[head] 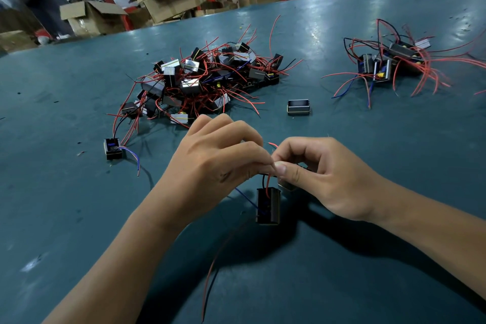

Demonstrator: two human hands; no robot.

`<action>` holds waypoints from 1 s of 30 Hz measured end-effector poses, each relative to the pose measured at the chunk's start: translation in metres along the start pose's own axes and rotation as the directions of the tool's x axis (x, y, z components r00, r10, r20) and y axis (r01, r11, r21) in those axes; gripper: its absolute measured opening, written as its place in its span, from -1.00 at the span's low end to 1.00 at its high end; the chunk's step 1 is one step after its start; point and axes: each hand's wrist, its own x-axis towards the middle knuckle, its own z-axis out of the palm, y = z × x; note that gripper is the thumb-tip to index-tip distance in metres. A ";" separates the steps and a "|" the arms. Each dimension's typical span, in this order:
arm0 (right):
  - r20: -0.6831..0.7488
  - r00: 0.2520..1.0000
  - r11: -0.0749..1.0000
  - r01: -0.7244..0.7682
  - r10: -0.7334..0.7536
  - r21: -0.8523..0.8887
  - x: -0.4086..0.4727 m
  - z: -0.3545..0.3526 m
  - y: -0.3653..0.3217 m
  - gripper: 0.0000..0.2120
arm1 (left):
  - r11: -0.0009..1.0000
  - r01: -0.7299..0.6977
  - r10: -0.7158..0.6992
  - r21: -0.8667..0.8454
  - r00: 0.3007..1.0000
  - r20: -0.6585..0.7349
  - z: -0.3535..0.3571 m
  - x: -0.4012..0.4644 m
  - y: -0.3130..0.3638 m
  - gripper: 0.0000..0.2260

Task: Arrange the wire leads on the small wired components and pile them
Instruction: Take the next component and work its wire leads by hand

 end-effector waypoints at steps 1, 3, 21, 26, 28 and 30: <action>0.000 1.000 1.000 -0.005 0.005 0.006 0.000 0.000 0.000 -0.91 | 1.000 -0.003 0.003 0.008 1.000 -0.004 0.000 0.000 0.000 -0.89; 0.000 1.000 1.000 -0.008 0.008 0.019 0.000 0.000 0.001 -0.91 | 1.000 -0.012 0.012 0.015 1.000 -0.013 0.001 0.000 0.000 -0.87; -0.070 0.997 0.999 0.018 -0.020 -0.038 -0.002 0.004 0.002 -0.92 | 0.978 0.120 -0.104 -0.173 0.989 0.101 0.011 -0.001 0.006 -0.83; -0.117 0.991 0.977 0.046 -0.071 -0.208 -0.003 0.004 0.000 -0.93 | 0.917 0.274 -0.228 -0.289 0.956 0.184 0.012 -0.002 0.010 -0.80; -0.131 0.986 0.966 0.066 -0.102 -0.251 -0.003 0.005 -0.001 -0.93 | 0.892 0.330 -0.272 -0.310 0.938 0.216 0.013 -0.002 0.012 -0.82; -0.140 0.982 0.957 0.084 -0.127 -0.277 -0.003 0.005 -0.001 -0.91 | 0.853 0.400 -0.328 -0.336 0.911 0.251 0.014 -0.001 0.014 -0.82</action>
